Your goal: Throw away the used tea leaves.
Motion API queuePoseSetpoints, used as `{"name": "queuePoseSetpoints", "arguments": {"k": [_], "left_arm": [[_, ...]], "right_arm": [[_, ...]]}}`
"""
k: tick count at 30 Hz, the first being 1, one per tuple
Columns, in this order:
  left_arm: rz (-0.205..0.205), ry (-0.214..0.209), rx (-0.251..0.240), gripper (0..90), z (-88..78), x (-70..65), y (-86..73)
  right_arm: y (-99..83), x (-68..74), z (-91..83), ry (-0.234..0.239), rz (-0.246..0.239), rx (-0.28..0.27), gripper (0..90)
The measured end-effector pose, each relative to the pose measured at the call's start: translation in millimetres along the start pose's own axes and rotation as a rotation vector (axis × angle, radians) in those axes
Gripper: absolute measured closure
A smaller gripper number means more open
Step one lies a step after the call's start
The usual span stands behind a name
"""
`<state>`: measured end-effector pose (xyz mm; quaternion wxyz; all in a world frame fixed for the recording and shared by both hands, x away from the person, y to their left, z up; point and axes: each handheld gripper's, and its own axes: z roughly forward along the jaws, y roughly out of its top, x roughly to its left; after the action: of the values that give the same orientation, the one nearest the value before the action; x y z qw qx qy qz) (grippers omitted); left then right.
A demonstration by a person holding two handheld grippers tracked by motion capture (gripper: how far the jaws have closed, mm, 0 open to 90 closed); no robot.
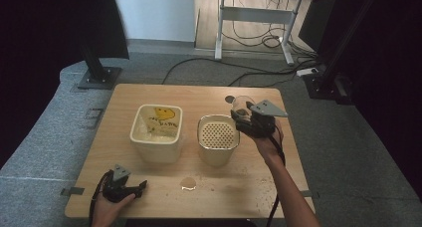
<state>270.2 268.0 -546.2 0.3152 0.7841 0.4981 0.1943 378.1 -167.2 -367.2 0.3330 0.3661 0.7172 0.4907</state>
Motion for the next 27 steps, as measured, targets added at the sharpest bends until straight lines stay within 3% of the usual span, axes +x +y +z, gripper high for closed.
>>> {"name": "queuePoseSetpoints", "arguments": {"k": [1, 2, 4, 5, 9, 10, 11, 12, 13, 14, 18, 19, 20, 22, 23, 25, 26, 27], "left_arm": [[0.0, 0.0, 0.0, 13.8, 0.0, 0.0, 0.0], [0.0, 0.0, 0.0, 13.8, 0.0, 0.0, 0.0], [0.0, -0.001, -0.001, 13.7, 0.1, 0.1, 0.0], [0.0, -0.001, -0.001, 13.8, 0.1, 0.1, 0.0], [0.007, -0.003, -0.001, 13.6, 0.4, 0.1, 0.0], [0.007, -0.003, -0.001, 13.4, 0.4, 0.1, 0.0], [0.011, -0.005, 0.0, 13.3, 0.6, 0.2, 0.1], [0.011, -0.005, 0.0, 13.2, 0.6, 0.2, 0.1], [0.012, -0.006, 0.002, 13.2, 0.5, 0.4, 0.2], [0.012, -0.006, 0.002, 13.2, 0.5, 0.4, 0.2], [0.013, -0.007, 0.002, 13.2, 0.5, 0.6, 0.3], [0.013, -0.007, 0.002, 13.2, 0.5, 0.6, 0.3], [0.014, -0.008, 0.002, 13.2, 0.5, 0.7, 0.4], [0.015, -0.009, 0.003, 13.2, 0.5, 0.8, 0.4], [0.015, -0.009, 0.003, 13.2, 0.5, 0.8, 0.4], [0.015, -0.009, 0.003, 13.2, 0.5, 0.8, 0.4], [0.016, -0.009, 0.003, 13.1, 0.6, 0.9, 0.5], [0.016, -0.009, 0.003, 13.0, 0.6, 0.9, 0.5]], "right_arm": [[1.4, 1.4, 0.9, -0.015, -0.037, 0.009, 36.3], [1.4, 1.4, 0.9, -0.015, -0.037, 0.009, 36.3], [5.4, 3.7, 3.3, -0.043, -0.105, 0.033, 36.3], [5.4, 3.7, 3.3, -0.043, -0.105, 0.033, 36.3], [10.1, 6.4, 7.5, -0.077, -0.201, 0.065, 36.3], [10.1, 6.4, 7.5, -0.077, -0.201, 0.065, 36.3], [11.0, 8.3, 11.0, -0.098, -0.259, 0.087, 36.3], [11.0, 8.3, 11.0, -0.098, -0.259, 0.087, 36.3], [12.1, 10.4, 13.9, -0.117, -0.304, 0.1, 36.4], [12.1, 10.4, 13.9, -0.117, -0.304, 0.1, 36.4], [19.6, 19.6, 19.0, -0.163, -0.469, 0.132, 36.5], [19.6, 19.6, 19.0, -0.163, -0.469, 0.132, 36.5], [23.3, 27.0, 21.0, -0.18, -0.561, 0.152, 36.5], [24.1, 34.1, 23.8, -0.184, -0.638, 0.171, 36.5], [24.1, 34.1, 23.8, -0.184, -0.638, 0.171, 36.5], [22.2, 43.0, 28.3, -0.2, -0.736, 0.197, 36.6], [19.6, 48.3, 33.0, -0.219, -0.816, 0.224, 36.6], [18.4, 50.2, 35.1, -0.227, -0.851, 0.231, 36.6]]}}
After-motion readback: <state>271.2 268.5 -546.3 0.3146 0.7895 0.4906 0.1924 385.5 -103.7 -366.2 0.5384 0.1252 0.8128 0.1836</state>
